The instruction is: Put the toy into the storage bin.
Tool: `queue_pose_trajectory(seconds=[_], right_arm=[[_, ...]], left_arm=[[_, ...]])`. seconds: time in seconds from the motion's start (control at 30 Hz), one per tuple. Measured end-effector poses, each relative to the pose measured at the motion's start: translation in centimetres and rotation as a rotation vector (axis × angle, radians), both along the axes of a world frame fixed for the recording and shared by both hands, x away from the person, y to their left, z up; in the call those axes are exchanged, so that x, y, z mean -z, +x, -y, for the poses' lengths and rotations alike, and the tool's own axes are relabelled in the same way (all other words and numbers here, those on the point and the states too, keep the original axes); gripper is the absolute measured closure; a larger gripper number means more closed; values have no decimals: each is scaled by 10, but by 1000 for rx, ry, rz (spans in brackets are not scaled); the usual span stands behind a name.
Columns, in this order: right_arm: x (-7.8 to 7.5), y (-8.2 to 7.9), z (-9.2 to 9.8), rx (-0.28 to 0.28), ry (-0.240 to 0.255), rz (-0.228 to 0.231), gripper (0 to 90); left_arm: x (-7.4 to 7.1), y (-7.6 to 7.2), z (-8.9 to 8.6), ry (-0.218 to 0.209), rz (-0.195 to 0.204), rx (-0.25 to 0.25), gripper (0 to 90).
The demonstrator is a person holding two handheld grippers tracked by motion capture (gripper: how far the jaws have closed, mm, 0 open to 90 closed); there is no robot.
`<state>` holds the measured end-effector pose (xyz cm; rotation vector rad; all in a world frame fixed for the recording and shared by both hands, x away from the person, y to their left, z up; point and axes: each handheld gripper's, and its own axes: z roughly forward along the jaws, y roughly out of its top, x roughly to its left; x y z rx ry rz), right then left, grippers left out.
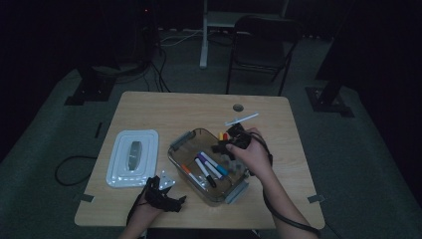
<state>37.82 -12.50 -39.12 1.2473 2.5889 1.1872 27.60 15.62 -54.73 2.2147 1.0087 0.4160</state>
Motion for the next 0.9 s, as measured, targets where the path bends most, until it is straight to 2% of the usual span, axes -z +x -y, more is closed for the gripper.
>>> queue_pose_trajectory(seconds=[0.13,0.27,0.37,0.47,0.67,0.77,0.9], right_arm=[[-6,6,32,81,26,22,555],[5,14,60,168,4,13,548],[25,20,76,236,-17,-23,549],[52,25,89,297,-42,-67,558],[106,32,96,382,-103,-140,578],[120,37,95,401,-110,-165,595],[128,40,95,426,-131,-175,645]], left_arm=[[0,0,0,0,0,0,5],[0,0,0,0,2,-1,5],[0,0,0,0,0,0,5],[0,0,0,2,0,1,5],[0,0,0,2,0,1,5],[0,0,0,2,0,1,5],[0,0,0,2,0,1,5]])
